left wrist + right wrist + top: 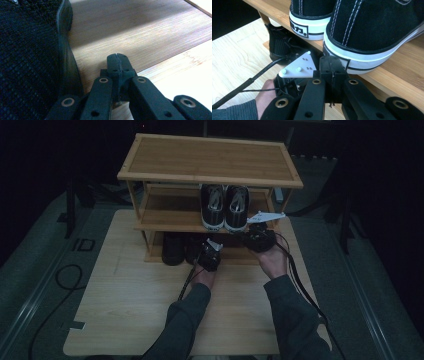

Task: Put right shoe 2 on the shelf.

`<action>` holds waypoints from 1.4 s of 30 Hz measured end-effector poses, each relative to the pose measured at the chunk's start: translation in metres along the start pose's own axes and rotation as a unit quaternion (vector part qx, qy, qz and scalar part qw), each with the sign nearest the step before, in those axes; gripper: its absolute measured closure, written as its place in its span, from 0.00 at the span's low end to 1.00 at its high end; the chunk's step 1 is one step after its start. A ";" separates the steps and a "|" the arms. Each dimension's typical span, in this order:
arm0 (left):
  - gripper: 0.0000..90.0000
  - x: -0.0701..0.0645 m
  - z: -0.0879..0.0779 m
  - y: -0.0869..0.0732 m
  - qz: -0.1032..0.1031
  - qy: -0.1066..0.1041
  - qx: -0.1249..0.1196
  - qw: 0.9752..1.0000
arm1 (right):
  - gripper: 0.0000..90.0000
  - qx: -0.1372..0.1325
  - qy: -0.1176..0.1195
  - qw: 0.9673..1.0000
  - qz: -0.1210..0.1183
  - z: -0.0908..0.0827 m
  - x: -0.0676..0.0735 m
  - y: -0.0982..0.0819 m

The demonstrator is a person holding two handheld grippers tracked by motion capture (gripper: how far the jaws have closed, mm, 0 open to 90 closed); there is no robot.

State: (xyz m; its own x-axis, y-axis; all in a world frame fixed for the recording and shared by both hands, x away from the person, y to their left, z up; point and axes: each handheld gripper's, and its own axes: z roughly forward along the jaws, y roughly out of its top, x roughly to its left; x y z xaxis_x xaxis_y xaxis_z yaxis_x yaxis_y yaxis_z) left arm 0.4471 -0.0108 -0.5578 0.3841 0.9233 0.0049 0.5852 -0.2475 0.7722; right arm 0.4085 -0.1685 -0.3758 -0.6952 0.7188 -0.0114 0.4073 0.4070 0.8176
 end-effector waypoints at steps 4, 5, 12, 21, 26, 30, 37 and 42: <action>1.00 0.000 0.000 0.000 0.000 0.000 0.000 1.000 | 1.00 0.000 -0.001 1.000 0.001 0.001 -0.001 0.000; 1.00 0.000 0.000 0.000 0.001 -0.001 0.001 1.000 | 1.00 0.001 -0.004 1.000 0.000 0.001 -0.001 0.000; 1.00 0.000 0.000 0.000 0.002 0.000 0.001 1.000 | 1.00 -0.001 -0.004 1.000 0.006 0.005 -0.002 0.000; 1.00 0.000 0.000 0.000 0.001 0.000 0.001 1.000 | 0.98 -0.005 0.000 1.000 -0.006 -0.003 -0.001 -0.002; 1.00 0.000 0.000 0.000 0.002 -0.005 0.000 1.000 | 0.96 -0.011 0.001 1.000 0.005 -0.014 -0.008 -0.013; 1.00 0.000 0.000 0.000 0.002 -0.005 0.001 1.000 | 0.94 -0.008 -0.002 1.000 0.012 -0.019 -0.012 -0.021; 1.00 0.000 0.000 0.000 0.002 -0.004 0.000 1.000 | 0.80 0.012 -0.015 0.999 0.037 -0.020 -0.022 -0.048; 1.00 0.000 0.000 0.000 0.002 -0.004 0.000 1.000 | 0.68 0.048 -0.027 0.997 0.058 -0.009 -0.029 -0.075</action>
State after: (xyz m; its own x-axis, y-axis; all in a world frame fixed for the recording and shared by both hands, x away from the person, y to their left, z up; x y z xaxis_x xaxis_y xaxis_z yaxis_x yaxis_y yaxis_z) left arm 0.4470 -0.0105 -0.5579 0.3927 0.9197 0.0024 0.5842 -0.2515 0.7716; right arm 0.3928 -0.2255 -0.4316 -0.6081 0.7925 0.0473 0.5402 0.3695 0.7561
